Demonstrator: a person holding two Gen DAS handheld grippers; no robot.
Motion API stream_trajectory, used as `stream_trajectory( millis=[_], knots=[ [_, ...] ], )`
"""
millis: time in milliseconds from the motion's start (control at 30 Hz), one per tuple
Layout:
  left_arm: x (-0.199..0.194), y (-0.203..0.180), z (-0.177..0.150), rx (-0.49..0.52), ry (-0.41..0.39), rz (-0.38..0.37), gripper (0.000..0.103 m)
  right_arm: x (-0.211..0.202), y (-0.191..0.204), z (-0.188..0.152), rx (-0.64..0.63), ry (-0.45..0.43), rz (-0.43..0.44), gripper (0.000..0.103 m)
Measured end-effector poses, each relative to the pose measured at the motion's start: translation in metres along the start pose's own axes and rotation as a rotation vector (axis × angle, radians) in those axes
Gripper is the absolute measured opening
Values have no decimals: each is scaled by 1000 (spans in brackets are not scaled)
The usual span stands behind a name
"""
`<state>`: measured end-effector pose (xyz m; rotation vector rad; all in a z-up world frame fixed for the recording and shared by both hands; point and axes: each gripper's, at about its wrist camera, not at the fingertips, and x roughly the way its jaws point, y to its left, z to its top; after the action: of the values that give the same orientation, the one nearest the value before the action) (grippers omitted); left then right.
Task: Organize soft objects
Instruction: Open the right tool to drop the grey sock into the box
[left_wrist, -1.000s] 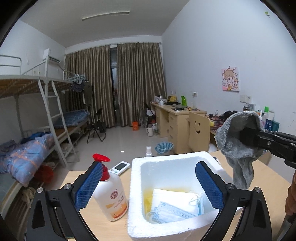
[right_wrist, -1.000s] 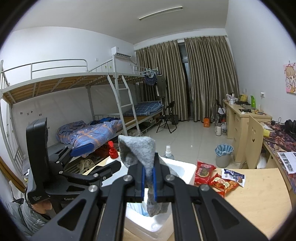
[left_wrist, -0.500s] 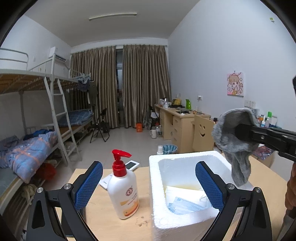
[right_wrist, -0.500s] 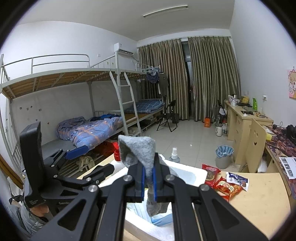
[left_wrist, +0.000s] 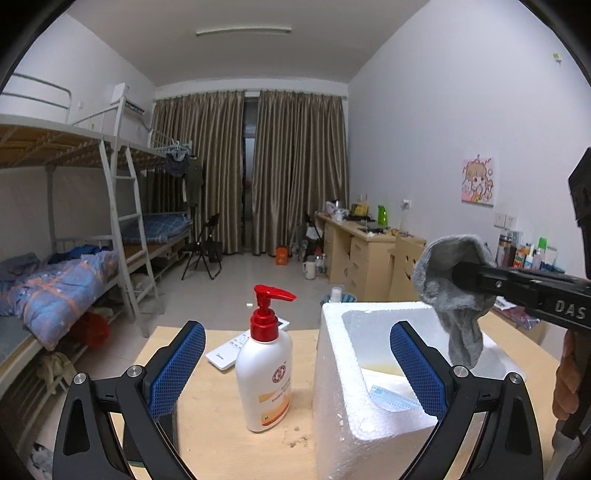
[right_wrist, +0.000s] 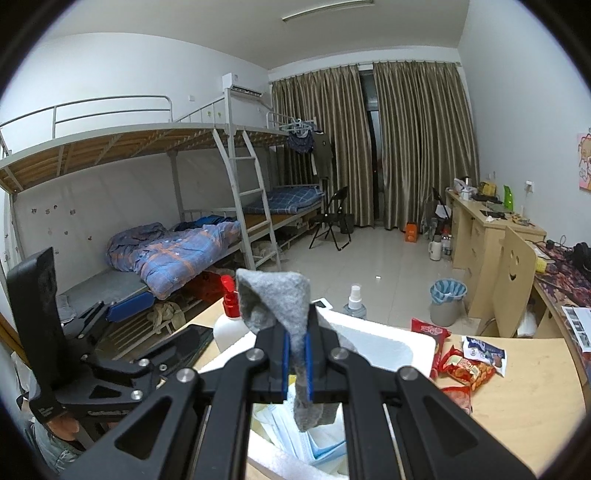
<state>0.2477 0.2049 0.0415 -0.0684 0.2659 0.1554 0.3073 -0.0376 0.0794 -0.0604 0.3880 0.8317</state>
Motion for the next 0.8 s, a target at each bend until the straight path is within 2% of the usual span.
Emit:
stream_trajectory(
  millis=[233, 433, 800],
  knots=[
    [-5, -7, -6, 32, -22, -6, 100, 6, -8, -3, 16, 23, -29, 9],
    [-12, -8, -8, 8, -50, -26, 100, 6, -10, -5, 26, 23, -47, 9],
    [-8, -10, -11, -2, -45, -23, 100, 5, -10, -8, 37, 24, -67, 9]
  ],
)
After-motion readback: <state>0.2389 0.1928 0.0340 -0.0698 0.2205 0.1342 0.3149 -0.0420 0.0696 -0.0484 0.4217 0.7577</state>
